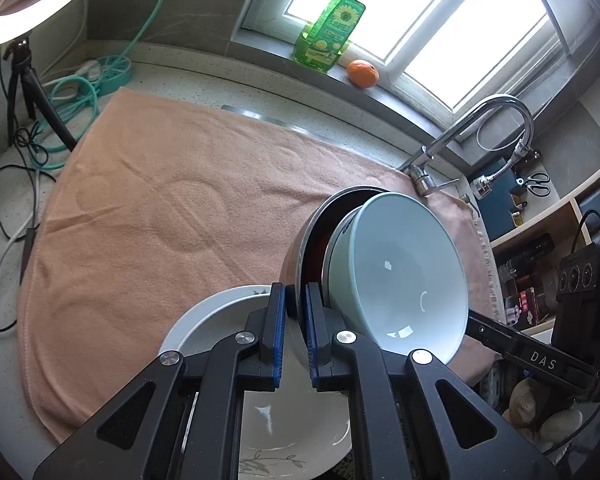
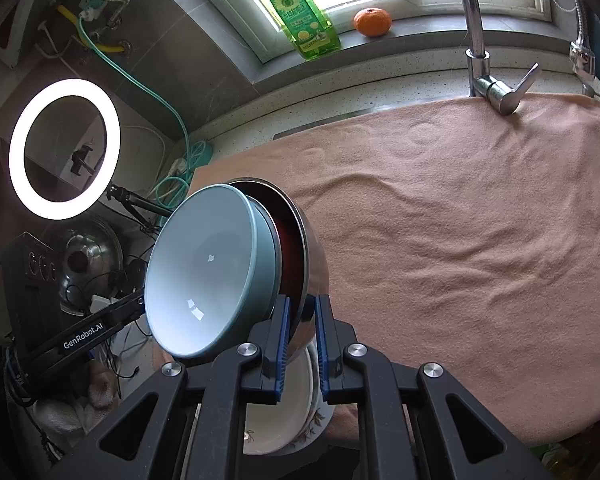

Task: Organize plates and bowls
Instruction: 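Lift the nested bowls with both tools and carry them over the plate stack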

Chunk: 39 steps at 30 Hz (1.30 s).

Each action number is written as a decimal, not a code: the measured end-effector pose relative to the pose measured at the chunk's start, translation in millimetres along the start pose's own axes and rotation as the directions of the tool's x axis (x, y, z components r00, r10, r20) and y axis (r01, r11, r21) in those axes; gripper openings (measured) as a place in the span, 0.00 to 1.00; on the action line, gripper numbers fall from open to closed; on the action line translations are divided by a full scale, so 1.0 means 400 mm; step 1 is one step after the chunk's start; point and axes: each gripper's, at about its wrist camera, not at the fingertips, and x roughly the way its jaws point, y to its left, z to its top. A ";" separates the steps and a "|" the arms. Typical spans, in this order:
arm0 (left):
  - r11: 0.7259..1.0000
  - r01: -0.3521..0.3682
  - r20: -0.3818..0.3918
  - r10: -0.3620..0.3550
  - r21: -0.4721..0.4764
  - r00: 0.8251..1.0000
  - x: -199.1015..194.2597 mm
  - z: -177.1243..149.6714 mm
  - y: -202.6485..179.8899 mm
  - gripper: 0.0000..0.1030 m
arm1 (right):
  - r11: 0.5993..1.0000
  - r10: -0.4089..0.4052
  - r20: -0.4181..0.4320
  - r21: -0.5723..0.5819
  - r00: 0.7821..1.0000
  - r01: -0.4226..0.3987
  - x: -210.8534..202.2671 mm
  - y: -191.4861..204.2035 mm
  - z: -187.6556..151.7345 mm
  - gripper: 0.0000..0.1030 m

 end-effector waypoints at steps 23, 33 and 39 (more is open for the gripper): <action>0.999 -0.033 -0.036 0.032 -0.035 0.999 -0.038 -0.091 0.102 0.08 | 1.000 -0.001 -0.086 0.006 0.996 0.002 0.079 0.063 -0.128 0.11; 0.998 -0.023 -0.059 0.020 -0.052 0.998 -0.032 -0.114 0.123 0.07 | 1.000 -0.009 -0.096 0.006 0.995 0.009 0.085 0.068 -0.144 0.11; 0.999 -0.020 -0.069 0.016 -0.051 0.998 -0.030 -0.122 0.135 0.08 | 1.000 -0.019 -0.081 -0.023 0.997 0.017 0.085 0.081 -0.144 0.11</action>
